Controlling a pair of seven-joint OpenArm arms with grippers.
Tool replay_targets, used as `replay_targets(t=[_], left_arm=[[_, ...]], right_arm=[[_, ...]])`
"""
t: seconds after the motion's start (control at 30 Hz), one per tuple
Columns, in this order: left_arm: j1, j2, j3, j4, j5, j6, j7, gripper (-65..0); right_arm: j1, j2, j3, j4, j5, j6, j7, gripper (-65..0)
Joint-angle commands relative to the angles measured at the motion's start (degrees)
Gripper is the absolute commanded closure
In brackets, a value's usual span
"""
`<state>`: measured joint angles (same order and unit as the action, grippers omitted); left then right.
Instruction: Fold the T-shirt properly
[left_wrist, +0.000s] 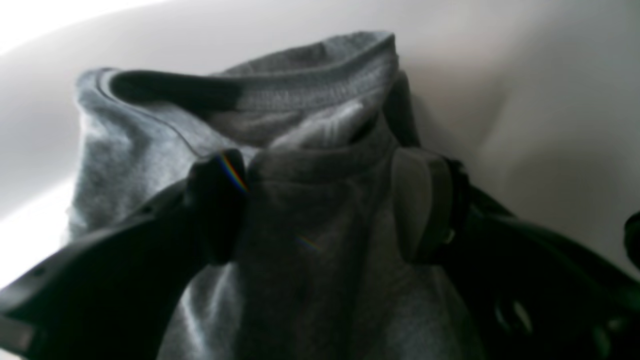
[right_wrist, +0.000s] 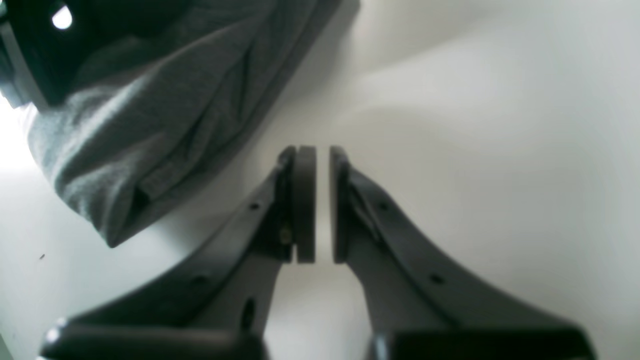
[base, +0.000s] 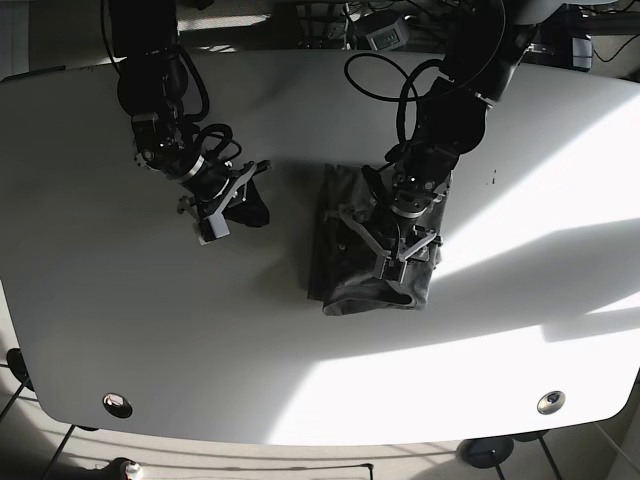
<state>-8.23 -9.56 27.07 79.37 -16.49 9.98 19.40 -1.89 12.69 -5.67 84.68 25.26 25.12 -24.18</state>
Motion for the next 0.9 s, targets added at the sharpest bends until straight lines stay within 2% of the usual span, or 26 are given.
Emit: replay_targets(t=[0.03,0.1,0.2,0.23,0.27,0.43,0.53,0.67,0.83,0.9], left_arm=[[-0.2,-0.5,-0.4,-2.9,3.0,-0.3,-1.1,-43.5],[0.2,-1.2,-1.0,-6.5,3.3,-4.1,-1.1,-43.2],[1.1,-6.4,-7.8,-9.7,1.1,-15.9,-0.9,-42.8],[1.7,-7.9,-10.8,-10.4,0.9,-18.5,-0.9,-42.8],[2.6,-10.3,-14.8,-10.8,1.5,-21.7,-0.5,-42.8],[3.5,-18.1,-25.8,-11.6,4.3,-33.1,4.4,-42.8],[3.9,-24.8,-33.0,-18.6,5.4,-40.6,4.2,-42.8],[3.7,-31.9,-35.6,-27.5,5.6,-44.7,1.7,-42.6],[3.8,-40.5,-35.5,-45.1,5.6,-45.0,-13.9,-42.6],[3.9,-43.0,-35.4,-47.8,5.5,-45.0,-17.3,-42.6]], right_arm=[[0.9,0.4,0.3,1.1,0.8,0.41,1.5,-4.3],[0.9,0.4,0.3,1.1,0.9,0.41,1.5,-4.3],[1.0,0.0,0.3,1.2,0.9,0.41,1.5,-4.3],[1.0,-0.1,0.3,1.2,0.9,0.41,1.5,-4.3],[1.1,-0.1,0.3,1.2,1.0,0.41,1.5,-4.3],[1.1,-0.1,0.3,1.3,1.0,0.41,1.5,-4.3],[1.1,-0.2,0.3,1.4,1.0,0.41,1.5,-4.3],[0.9,-0.2,0.3,1.5,1.0,0.41,1.5,-4.3],[0.8,-0.2,0.3,3.4,1.0,0.41,1.5,-4.3],[0.8,-0.2,0.3,4.2,0.6,0.41,1.5,-4.3]])
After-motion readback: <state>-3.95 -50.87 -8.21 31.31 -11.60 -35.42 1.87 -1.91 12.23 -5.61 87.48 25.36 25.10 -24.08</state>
